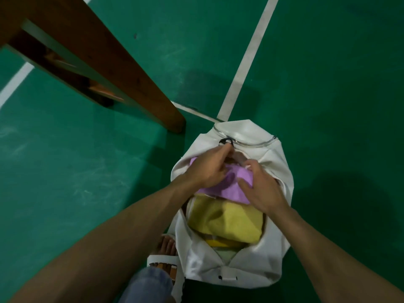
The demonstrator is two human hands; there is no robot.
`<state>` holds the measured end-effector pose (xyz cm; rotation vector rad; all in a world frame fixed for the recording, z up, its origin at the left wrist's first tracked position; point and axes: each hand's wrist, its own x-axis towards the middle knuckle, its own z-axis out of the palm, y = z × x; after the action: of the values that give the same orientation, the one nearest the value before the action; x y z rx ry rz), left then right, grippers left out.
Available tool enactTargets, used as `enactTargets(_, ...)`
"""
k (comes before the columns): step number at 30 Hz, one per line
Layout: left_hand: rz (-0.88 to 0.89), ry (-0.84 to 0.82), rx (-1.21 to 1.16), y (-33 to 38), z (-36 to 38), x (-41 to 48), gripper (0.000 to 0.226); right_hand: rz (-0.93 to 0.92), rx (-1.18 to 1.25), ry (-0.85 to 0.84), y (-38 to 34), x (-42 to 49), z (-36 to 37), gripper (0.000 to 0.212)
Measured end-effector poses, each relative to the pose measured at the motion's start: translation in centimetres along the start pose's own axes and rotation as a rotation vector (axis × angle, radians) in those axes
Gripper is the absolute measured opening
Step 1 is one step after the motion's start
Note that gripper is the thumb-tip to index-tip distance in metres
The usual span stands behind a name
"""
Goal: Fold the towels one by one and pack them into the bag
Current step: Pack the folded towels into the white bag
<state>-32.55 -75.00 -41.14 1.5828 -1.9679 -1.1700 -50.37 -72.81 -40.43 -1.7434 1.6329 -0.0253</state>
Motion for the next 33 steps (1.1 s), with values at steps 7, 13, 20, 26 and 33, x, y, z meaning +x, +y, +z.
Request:
enactTargets(7, -0.375, 0.325, 0.02, -3.6, 1.3, -4.7, 0.016, -0.044, -0.279, 0.114, -1.8, -0.2, 0.1, 0.043)
enactTargets(13, -0.463, 0.174, 0.129, -3.7, 2.4, -6.2, 0.04, 0.004, -0.393, 0.253, -4.7, 0.4, 1.6, 0.052)
enactTargets(20, -0.471, 0.12, 0.022, -3.2, 1.4, -5.8, 0.062, -0.217, 0.036, -0.001, -4.6, 1.2, 3.7, 0.057)
enactTargets(26, -0.439, 0.077, -0.511, -3.6, 0.9, -5.1, 0.07, -0.207, 0.052, -0.004, -2.8, 0.8, 5.0, 0.06)
enactTargets(33, -0.277, 0.135, -0.339, -4.0, 1.0, -3.9, 0.093, -0.324, -0.154, -0.055, -1.9, 0.9, 5.9, 0.066)
